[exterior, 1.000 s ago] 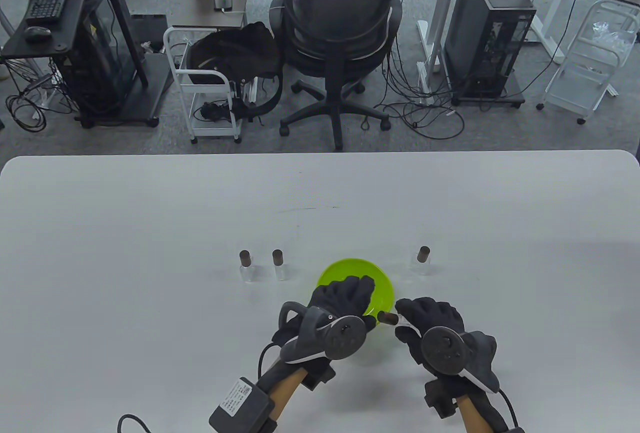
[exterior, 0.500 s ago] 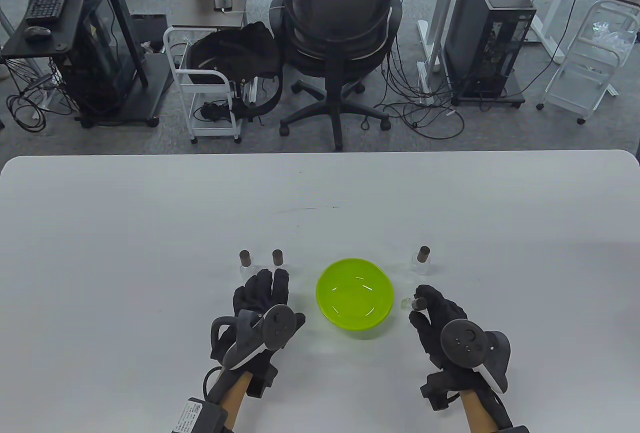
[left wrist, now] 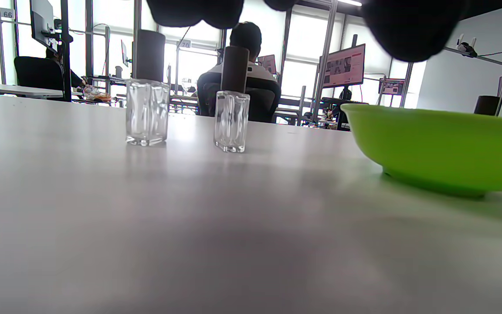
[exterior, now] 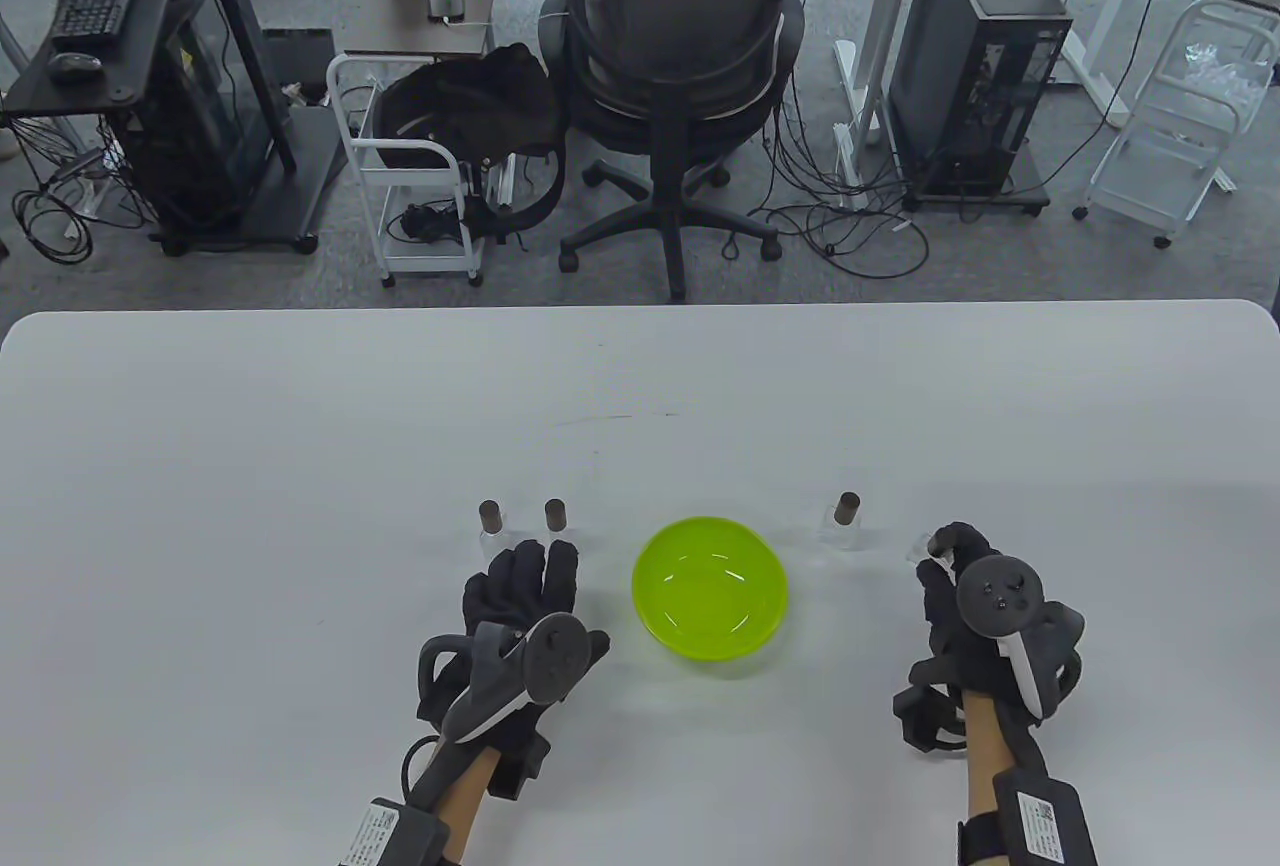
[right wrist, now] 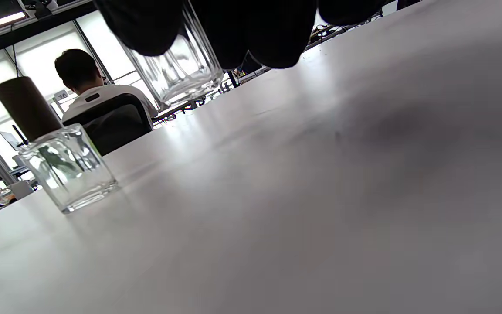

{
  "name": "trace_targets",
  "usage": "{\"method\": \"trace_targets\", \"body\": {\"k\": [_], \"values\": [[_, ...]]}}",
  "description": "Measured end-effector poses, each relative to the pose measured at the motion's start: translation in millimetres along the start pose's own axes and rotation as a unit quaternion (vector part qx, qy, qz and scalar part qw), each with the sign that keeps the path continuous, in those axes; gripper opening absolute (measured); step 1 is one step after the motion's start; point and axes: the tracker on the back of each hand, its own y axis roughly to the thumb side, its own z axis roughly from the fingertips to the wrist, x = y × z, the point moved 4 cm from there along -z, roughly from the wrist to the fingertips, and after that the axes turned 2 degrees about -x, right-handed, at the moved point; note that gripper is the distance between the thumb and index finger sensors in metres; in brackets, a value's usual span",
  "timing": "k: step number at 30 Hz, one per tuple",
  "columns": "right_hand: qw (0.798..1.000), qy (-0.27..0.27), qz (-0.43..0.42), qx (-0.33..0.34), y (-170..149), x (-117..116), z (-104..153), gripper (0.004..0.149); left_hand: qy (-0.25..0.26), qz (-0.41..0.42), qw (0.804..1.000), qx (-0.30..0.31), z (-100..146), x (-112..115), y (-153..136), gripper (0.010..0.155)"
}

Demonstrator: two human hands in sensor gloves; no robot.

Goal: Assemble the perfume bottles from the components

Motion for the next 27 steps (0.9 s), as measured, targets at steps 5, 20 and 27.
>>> {"method": "trace_targets", "body": {"k": [5,20,27], "values": [[0.999,0.015,0.026,-0.026,-5.6,-5.4,-7.7,0.054,0.002,0.0,1.0,-0.002,1.3,-0.4,-1.8,0.092],[0.999,0.019,0.026,0.004,-6.3,4.6,2.4,0.069,-0.001,0.008,1.0,-0.008,0.9,-1.6,-6.5,0.092],[0.994,0.005,0.092,0.06,-1.2,22.9,31.3,0.082,0.0,0.01,1.0,-0.015,2.2,-3.2,-11.1,0.092]]}}
